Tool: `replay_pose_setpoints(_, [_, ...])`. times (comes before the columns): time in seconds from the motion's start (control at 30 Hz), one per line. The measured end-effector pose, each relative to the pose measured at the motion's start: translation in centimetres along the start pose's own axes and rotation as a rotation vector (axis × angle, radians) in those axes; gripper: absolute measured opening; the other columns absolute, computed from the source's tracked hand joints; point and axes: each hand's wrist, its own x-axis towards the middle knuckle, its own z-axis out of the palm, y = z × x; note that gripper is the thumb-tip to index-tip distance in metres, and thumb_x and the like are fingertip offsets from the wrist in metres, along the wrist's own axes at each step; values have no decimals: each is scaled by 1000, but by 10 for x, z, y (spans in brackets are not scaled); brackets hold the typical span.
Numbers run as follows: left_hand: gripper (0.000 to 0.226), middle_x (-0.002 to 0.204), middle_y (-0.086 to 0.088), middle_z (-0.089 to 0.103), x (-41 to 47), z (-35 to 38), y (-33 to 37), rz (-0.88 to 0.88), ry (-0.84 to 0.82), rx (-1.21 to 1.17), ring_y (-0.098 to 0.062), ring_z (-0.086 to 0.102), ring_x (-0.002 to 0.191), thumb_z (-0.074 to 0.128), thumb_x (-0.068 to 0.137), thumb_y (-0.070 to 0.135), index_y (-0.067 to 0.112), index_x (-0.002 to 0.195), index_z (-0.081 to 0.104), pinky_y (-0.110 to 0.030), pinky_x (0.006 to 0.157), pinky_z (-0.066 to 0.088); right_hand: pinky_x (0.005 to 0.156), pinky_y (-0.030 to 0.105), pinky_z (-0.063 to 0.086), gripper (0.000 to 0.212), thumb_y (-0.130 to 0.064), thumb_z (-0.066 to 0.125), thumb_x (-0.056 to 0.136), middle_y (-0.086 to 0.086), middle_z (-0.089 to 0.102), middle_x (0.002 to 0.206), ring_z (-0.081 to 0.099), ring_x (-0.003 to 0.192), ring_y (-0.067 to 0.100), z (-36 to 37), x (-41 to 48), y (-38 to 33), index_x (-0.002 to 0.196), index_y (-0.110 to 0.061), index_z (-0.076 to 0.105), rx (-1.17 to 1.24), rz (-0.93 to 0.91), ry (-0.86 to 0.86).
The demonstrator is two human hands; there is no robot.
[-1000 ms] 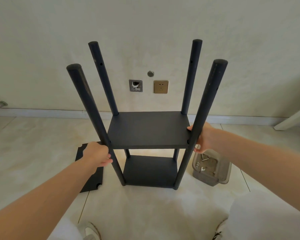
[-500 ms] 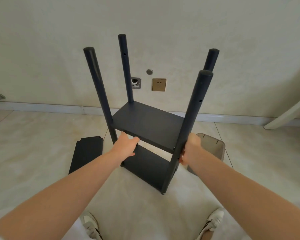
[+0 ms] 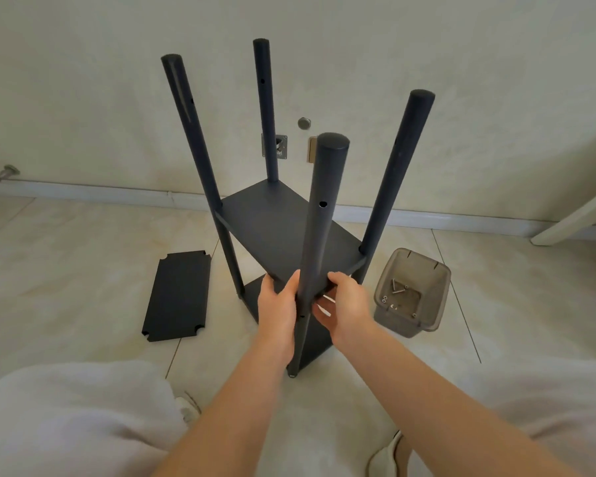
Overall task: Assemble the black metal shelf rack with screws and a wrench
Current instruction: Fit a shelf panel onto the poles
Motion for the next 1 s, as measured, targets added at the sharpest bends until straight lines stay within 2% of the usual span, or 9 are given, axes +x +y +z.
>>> replay_pose_setpoints(0.13, [26,113,14,70,1,-7,-2,39,-7,47,-13,67,108,62,98,30,35,123,57,-32,91,55,65,32,58,30,-28,54,100,9,69,106,71,87,26,-9,0,-6,125,-12,54,-159,-26,0])
replay_pose_setpoints(0.23, [36,120,12,68,1,-11,-2,36,-37,79,-16,66,112,60,99,31,31,134,53,-38,98,54,57,31,57,44,-47,37,104,9,73,94,74,74,27,-15,-1,-23,119,-11,56,-313,39,-48])
replay_pose_setpoints(0.3, [46,119,10,66,1,-11,0,21,-30,91,-18,65,111,58,100,29,25,145,45,-42,99,54,65,36,61,61,-55,30,103,12,75,89,75,73,29,-26,2,-41,111,-3,62,-496,7,-46])
replay_pose_setpoints(0.4, [43,111,12,67,4,-15,1,-14,-50,37,-18,68,104,56,101,25,29,141,43,-36,87,57,83,41,59,49,-47,44,101,11,69,111,72,85,27,-44,13,-63,122,-4,54,-798,-277,68])
replay_pose_setpoints(0.47, [32,101,17,69,4,-17,2,-24,-79,19,-21,73,99,56,101,24,36,127,43,-36,83,58,89,40,51,53,-39,57,97,2,56,126,60,104,24,-50,14,-69,138,-14,37,-914,-424,-103])
replay_pose_setpoints(0.57, [31,106,15,69,4,-18,3,-23,-101,2,-17,76,86,54,102,22,37,126,42,-41,86,59,99,42,43,55,-28,59,98,3,50,138,50,121,25,-53,17,-73,144,-22,29,-892,-454,-275])
replay_pose_setpoints(0.67, [33,117,9,66,4,-21,5,-20,-115,8,-15,75,86,50,104,18,33,132,43,-34,74,62,91,36,41,46,-23,50,103,-1,53,131,53,115,22,-54,16,-73,145,-24,34,-843,-482,-320])
replay_pose_setpoints(0.77, [31,112,6,73,3,-28,6,-19,-159,18,-11,75,86,50,103,14,28,131,48,-25,63,59,88,35,40,37,-21,45,104,-4,51,124,49,111,18,-54,20,-66,141,-24,42,-816,-511,-304])
replay_pose_setpoints(1.0, [30,119,3,70,1,-34,5,-7,-199,48,-13,73,97,52,103,12,25,130,52,-25,73,60,85,32,39,37,-25,45,105,0,55,131,51,108,17,-50,29,-57,140,-18,44,-804,-493,-282])
